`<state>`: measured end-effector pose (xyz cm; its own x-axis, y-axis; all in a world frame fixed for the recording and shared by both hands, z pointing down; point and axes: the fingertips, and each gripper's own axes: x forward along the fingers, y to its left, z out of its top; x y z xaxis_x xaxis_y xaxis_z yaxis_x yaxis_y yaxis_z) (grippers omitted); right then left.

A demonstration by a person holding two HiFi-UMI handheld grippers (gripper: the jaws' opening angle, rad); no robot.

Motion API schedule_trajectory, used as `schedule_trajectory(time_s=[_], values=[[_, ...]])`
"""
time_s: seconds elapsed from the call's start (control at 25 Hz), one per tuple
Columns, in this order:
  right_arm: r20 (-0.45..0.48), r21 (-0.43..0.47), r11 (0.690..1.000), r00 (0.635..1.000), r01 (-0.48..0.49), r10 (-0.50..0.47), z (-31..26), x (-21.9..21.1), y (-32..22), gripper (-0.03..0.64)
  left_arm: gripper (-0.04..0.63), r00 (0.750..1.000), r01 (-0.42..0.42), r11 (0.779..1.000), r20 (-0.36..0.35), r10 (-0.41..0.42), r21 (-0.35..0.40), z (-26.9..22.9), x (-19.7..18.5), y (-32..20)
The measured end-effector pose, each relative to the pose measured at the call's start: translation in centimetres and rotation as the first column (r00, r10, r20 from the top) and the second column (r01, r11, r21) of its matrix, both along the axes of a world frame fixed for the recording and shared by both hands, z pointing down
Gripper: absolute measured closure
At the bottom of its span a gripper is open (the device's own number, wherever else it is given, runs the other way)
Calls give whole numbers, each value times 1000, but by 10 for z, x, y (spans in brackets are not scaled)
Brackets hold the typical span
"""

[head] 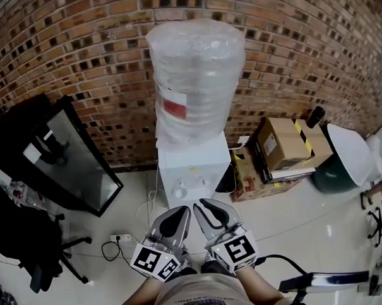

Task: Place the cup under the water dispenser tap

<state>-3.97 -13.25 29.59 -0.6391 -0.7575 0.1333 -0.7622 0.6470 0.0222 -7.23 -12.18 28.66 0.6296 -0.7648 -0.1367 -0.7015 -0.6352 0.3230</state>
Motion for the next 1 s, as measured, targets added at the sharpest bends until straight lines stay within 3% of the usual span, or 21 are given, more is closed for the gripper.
schedule_trajectory(time_s=[0.56, 1.0], values=[[0, -50, 998, 999, 37, -37, 10, 12, 19, 572, 595, 999, 33, 999, 2, -33, -15, -6, 8, 9], [47, -24, 999, 999, 26, -25, 12, 87, 113, 578, 595, 999, 30, 999, 45, -30, -18, 2, 79, 103]])
